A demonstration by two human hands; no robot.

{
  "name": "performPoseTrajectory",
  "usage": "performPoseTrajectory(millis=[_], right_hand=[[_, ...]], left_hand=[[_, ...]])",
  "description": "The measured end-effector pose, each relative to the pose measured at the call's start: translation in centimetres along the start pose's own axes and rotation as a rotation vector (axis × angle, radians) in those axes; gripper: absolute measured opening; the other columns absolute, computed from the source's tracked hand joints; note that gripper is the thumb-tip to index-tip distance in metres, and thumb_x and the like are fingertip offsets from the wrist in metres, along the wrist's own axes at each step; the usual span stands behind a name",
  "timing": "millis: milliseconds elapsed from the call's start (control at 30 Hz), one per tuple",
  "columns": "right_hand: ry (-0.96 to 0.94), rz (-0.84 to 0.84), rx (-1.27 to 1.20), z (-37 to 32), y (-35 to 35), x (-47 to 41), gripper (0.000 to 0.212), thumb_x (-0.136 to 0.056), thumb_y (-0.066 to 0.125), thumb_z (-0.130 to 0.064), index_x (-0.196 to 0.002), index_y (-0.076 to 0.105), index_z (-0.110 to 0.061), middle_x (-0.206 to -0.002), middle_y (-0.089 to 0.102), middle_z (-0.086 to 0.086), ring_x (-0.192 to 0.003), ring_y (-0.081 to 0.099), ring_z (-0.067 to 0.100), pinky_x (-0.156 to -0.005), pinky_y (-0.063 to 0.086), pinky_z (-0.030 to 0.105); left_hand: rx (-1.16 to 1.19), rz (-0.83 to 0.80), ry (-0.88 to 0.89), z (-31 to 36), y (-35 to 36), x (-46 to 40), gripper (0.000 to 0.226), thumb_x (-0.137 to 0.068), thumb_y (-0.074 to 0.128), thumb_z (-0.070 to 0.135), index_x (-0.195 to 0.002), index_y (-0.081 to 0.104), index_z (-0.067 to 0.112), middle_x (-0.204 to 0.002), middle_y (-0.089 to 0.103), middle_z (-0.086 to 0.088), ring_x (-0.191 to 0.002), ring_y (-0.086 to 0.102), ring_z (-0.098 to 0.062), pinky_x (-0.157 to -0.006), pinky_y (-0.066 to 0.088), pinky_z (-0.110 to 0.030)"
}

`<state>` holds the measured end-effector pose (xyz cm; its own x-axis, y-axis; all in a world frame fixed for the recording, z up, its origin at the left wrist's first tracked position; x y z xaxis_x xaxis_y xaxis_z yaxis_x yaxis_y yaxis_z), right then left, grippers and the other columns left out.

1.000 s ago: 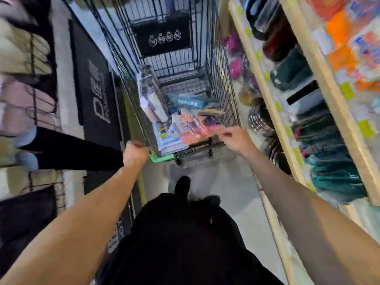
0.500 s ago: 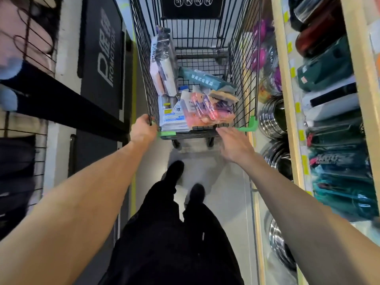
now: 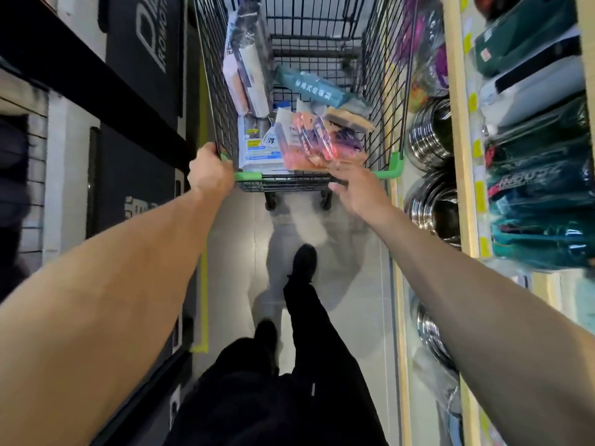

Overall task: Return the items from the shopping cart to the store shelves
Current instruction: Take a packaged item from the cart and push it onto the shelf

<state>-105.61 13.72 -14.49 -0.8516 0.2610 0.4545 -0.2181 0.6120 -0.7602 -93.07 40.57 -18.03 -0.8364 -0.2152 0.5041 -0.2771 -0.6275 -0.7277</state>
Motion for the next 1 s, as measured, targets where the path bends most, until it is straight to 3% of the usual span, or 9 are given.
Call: performPoseTrajectory(millis=[133, 200, 233, 333, 467, 600, 733, 833, 1000], right_hand=[[0.144, 0.173, -0.004, 0.1, 2.5, 5.7, 0.028, -0.093, 0.068, -0.023, -0.118, 0.071, -0.01, -0.119, 0.07, 0.007, -0.106, 0.065, 0.023, -0.09, 0.045, 0.024], [0.199, 0.214, -0.015, 0.2, 4.2, 8.9, 0.017, -0.095, 0.064, -0.013, -0.109, 0.069, -0.004, -0.11, 0.07, 0.009, -0.091, 0.065, 0.018, -0.076, 0.047, 0.016], [0.22, 0.235, -0.008, 0.3, 5.1, 10.7, 0.012, -0.096, 0.061, -0.009, -0.105, 0.067, -0.003, -0.105, 0.071, 0.01, -0.087, 0.067, 0.018, -0.073, 0.051, 0.019], [0.249, 0.29, 0.064, 0.7, 7.7, 16.2, 0.013, -0.095, 0.058, -0.001, -0.1, 0.07, -0.001, -0.094, 0.074, 0.012, -0.084, 0.07, 0.023, -0.073, 0.054, 0.029], [0.308, 0.303, 0.046, 2.2, 11.6, 23.9, 0.022, -0.092, 0.054, 0.005, -0.1, 0.074, -0.001, -0.095, 0.074, 0.014, -0.085, 0.069, 0.025, -0.078, 0.057, 0.035], [0.375, 0.318, -0.139, 3.4, 15.3, 31.3, 0.026, -0.092, 0.06, 0.0, -0.113, 0.074, -0.008, -0.107, 0.076, 0.006, -0.092, 0.071, 0.015, -0.084, 0.05, 0.018], [0.325, 0.322, -0.118, 4.1, 17.3, 38.5, 0.024, -0.094, 0.061, -0.006, -0.114, 0.073, -0.011, -0.109, 0.073, 0.005, -0.099, 0.068, 0.021, -0.082, 0.05, 0.024], [0.323, 0.239, -0.112, 5.3, 19.8, 42.2, 0.027, -0.094, 0.057, 0.0, -0.116, 0.071, -0.007, -0.113, 0.07, 0.013, -0.107, 0.065, 0.027, -0.093, 0.054, 0.035], [0.347, 0.091, -0.083, 6.9, 21.8, 47.5, 0.035, -0.094, 0.052, 0.003, -0.123, 0.068, -0.006, -0.122, 0.068, 0.015, -0.114, 0.064, 0.028, -0.094, 0.047, 0.03]], left_hand=[[0.053, -0.04, 0.01, -4.8, -0.3, 4.6, 0.019, -0.088, 0.058, 0.02, -0.106, 0.059, 0.026, -0.107, 0.065, -0.01, -0.09, 0.069, -0.037, -0.077, 0.061, -0.047], [0.08, -0.096, 0.006, -7.4, -0.1, 7.1, 0.025, -0.091, 0.06, 0.019, -0.116, 0.058, 0.025, -0.116, 0.064, -0.01, -0.087, 0.072, -0.034, -0.075, 0.062, -0.046], [0.1, -0.126, 0.002, -8.8, 0.1, 8.6, 0.027, -0.094, 0.059, 0.017, -0.12, 0.056, 0.023, -0.115, 0.064, -0.009, -0.082, 0.073, -0.032, -0.072, 0.063, -0.045], [0.147, -0.164, -0.046, -12.8, 0.4, 13.2, 0.025, -0.097, 0.054, 0.011, -0.121, 0.055, 0.021, -0.106, 0.064, -0.008, -0.071, 0.074, -0.03, -0.064, 0.063, -0.044], [0.145, -0.198, -0.041, -17.9, 0.3, 19.3, 0.02, -0.099, 0.052, 0.008, -0.115, 0.052, 0.021, -0.098, 0.061, -0.004, -0.07, 0.074, -0.033, -0.066, 0.063, -0.047], [0.143, -0.211, -0.049, -23.4, 0.4, 24.2, 0.021, -0.099, 0.051, 0.007, -0.116, 0.051, 0.019, -0.101, 0.062, -0.006, -0.066, 0.074, -0.033, -0.064, 0.063, -0.047], [0.159, -0.203, -0.083, -28.2, 0.9, 29.1, 0.023, -0.099, 0.048, 0.004, -0.118, 0.051, 0.018, -0.104, 0.057, -0.002, -0.071, 0.073, -0.032, -0.064, 0.063, -0.046], [0.148, -0.193, -0.089, -31.6, 1.2, 32.3, 0.023, -0.098, 0.048, 0.003, -0.114, 0.051, 0.018, -0.1, 0.059, -0.002, -0.075, 0.072, -0.033, -0.069, 0.063, -0.049], [0.035, -0.219, -0.055, -35.4, 1.3, 37.9, 0.023, -0.099, 0.052, 0.016, -0.122, 0.051, 0.02, -0.109, 0.065, -0.008, -0.061, 0.071, -0.021, -0.07, 0.063, -0.043]])
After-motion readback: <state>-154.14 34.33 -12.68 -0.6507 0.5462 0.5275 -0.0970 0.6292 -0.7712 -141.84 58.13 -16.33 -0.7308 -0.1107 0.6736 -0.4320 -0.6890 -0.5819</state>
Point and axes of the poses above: each hand's wrist, its own x-axis away from the middle knuckle, its own y-axis out of the palm, z = x × y, the point moved 6 cm from there along -x, towards the middle knuckle
